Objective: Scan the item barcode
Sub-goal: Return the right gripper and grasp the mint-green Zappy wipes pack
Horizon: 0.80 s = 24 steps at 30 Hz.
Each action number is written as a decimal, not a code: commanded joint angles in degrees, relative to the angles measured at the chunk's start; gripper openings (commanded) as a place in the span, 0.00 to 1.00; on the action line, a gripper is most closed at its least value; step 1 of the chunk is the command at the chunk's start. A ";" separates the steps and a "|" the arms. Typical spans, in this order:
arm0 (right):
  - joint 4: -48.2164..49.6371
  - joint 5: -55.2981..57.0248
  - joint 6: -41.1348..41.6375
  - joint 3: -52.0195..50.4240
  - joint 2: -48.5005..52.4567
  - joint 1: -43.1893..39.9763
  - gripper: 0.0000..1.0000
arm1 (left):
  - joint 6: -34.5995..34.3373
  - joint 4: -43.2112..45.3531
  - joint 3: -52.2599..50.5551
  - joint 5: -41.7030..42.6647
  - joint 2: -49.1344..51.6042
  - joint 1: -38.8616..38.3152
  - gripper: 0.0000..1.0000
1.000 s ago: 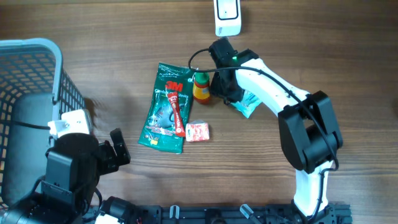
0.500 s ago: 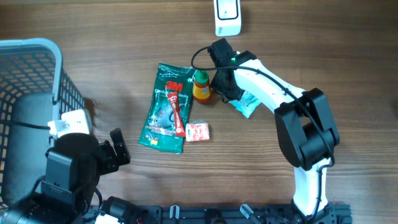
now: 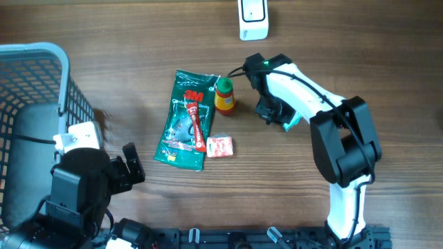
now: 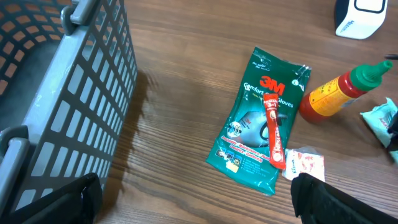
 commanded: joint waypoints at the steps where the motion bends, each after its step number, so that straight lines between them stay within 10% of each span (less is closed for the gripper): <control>1: 0.07 2.84 -11.69 4.00 -2.91 -0.28 0.44 | 0.46 0.11 0.07 -0.55 -0.31 -0.13 1.00; 6: 9.18 2.84 -39.32 1.64 -4.11 -0.28 0.62 | 0.46 0.11 0.07 -0.55 -0.31 -0.13 1.00; 16: 22.27 8.79 -47.28 -11.30 -4.02 -0.17 0.62 | 0.46 0.11 0.07 -0.55 -0.31 -0.13 1.00; 20: 30.23 10.51 -53.09 -18.21 -3.91 -0.17 0.44 | 0.46 0.11 0.07 -0.55 -0.31 -0.13 1.00; 24: 30.40 -0.07 -52.52 -18.95 -3.85 -0.20 0.04 | 0.44 0.11 0.07 -0.55 -0.31 -0.13 1.00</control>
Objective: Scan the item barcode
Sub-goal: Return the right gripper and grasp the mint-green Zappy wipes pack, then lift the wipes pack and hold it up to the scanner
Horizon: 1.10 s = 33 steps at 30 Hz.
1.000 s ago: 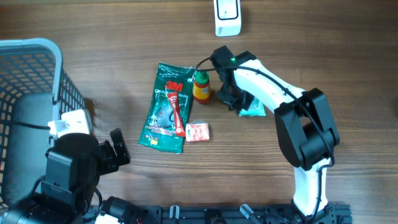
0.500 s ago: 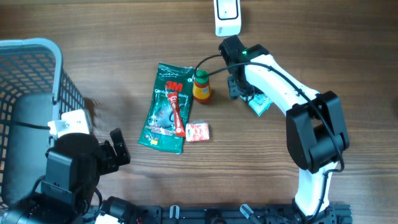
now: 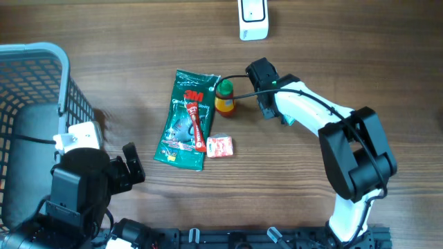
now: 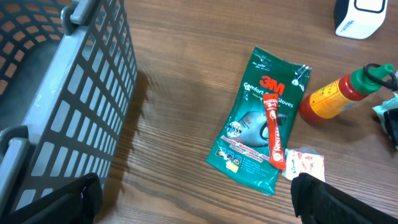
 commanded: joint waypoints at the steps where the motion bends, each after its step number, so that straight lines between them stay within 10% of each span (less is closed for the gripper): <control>1: -0.90 -18.45 1.20 -1.49 3.28 -0.66 0.04 | 0.46 0.11 0.07 -0.55 -0.31 -0.13 1.00; 22: -10.03 -117.79 -6.54 6.25 -12.00 -27.30 0.04 | 0.46 0.13 0.07 -0.52 -0.31 -0.13 1.00; 33: -8.17 -117.81 20.20 6.25 -12.15 -27.36 0.04 | 0.46 0.13 0.07 -0.55 -0.31 -0.13 1.00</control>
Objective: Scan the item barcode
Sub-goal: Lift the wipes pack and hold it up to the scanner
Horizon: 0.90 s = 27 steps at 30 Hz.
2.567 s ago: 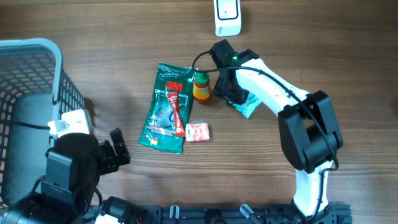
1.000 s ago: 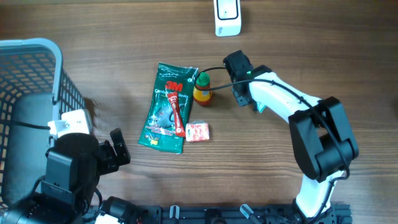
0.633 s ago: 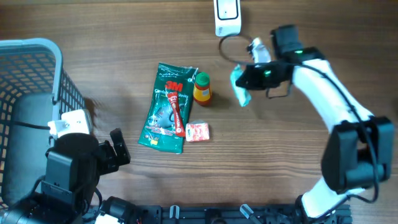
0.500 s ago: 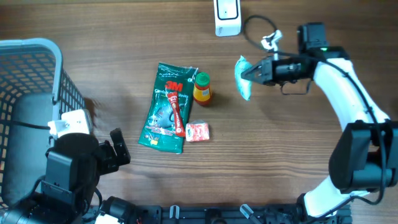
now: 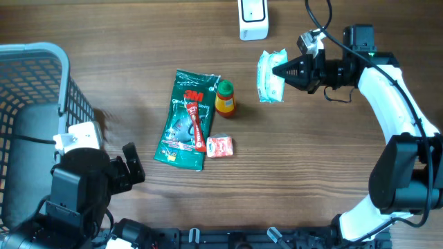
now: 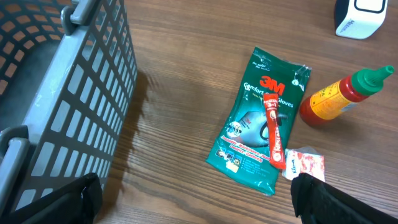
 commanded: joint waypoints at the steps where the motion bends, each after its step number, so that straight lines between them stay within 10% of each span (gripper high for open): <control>1: 0.09 -3.72 6.78 0.72 -1.36 -0.09 0.04 | 0.46 0.11 0.07 -0.52 -0.31 -0.13 1.00; 7: 3.15 -0.52 0.83 0.72 -1.42 -0.63 0.05 | 0.46 0.11 0.07 -0.52 -0.31 -0.13 1.00; 11: 6.49 36.11 1.84 0.72 -1.42 -0.66 0.05 | 0.46 0.09 0.07 -0.52 -0.31 -0.13 1.00; 27: 46.40 76.32 13.94 11.52 14.43 13.09 0.04 | 0.46 0.11 0.07 -0.52 -0.31 -0.13 1.00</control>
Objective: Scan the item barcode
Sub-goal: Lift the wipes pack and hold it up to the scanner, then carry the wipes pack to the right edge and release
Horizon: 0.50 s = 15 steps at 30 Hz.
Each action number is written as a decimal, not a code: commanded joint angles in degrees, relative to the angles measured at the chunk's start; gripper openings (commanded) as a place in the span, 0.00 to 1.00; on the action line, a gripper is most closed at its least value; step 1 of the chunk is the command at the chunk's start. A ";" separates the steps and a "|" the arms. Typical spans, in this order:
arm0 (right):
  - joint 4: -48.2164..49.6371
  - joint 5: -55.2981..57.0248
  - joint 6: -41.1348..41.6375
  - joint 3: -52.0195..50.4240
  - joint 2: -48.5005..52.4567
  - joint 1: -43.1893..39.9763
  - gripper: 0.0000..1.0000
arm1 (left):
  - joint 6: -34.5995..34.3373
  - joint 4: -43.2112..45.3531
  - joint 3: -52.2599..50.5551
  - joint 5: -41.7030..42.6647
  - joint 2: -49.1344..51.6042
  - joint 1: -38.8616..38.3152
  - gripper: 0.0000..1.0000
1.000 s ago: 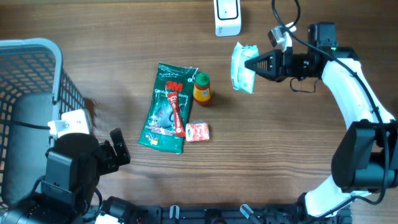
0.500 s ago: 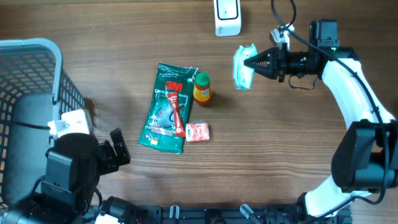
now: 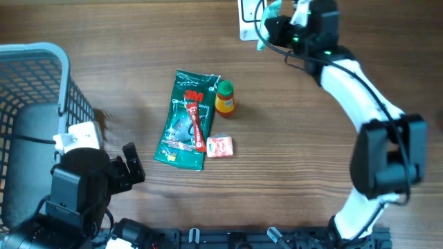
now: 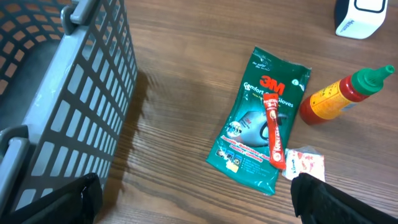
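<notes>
My right gripper (image 3: 275,26) is at the table's far edge, shut on a pale green packet (image 3: 270,9). It holds the packet right beside the white scanner (image 3: 246,19), partly covering it; only slivers of the packet show around the fingers. In the left wrist view the scanner (image 4: 360,15) is at the top right corner. My left gripper (image 3: 131,168) rests near the front left, open with nothing between its fingers (image 4: 320,198).
A green 3M gloves pack (image 3: 187,119) with a red stick (image 3: 198,123) on it lies mid-table. Beside it are a red-capped sauce bottle (image 3: 224,97) and a small red-and-white packet (image 3: 219,146). A grey basket (image 3: 38,83) fills the left side.
My right gripper has moved with the pale green packet from right of the scanner up to the scanner at the far edge. The left arm and the table items have not moved.
My right gripper was down on the table just right of the sauce bottle, at the pale green packet. Then it sat closer to the bottle. Later it held the packet in the air right of the scanner, and now holds it against the scanner.
</notes>
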 commanded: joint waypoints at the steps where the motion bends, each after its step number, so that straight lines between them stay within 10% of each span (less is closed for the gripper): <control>1: 0.83 8.41 1.95 10.91 9.42 1.84 0.04 | 0.46 0.07 0.07 -0.52 -0.31 -0.13 0.99; 6: 0.87 12.46 4.52 28.30 23.06 3.58 0.05 | 0.46 0.07 0.07 -0.50 -0.31 -0.13 1.00; 15: -1.81 13.07 5.18 29.81 22.67 0.57 0.05 | 0.46 0.07 0.07 -0.52 -0.31 -0.13 1.00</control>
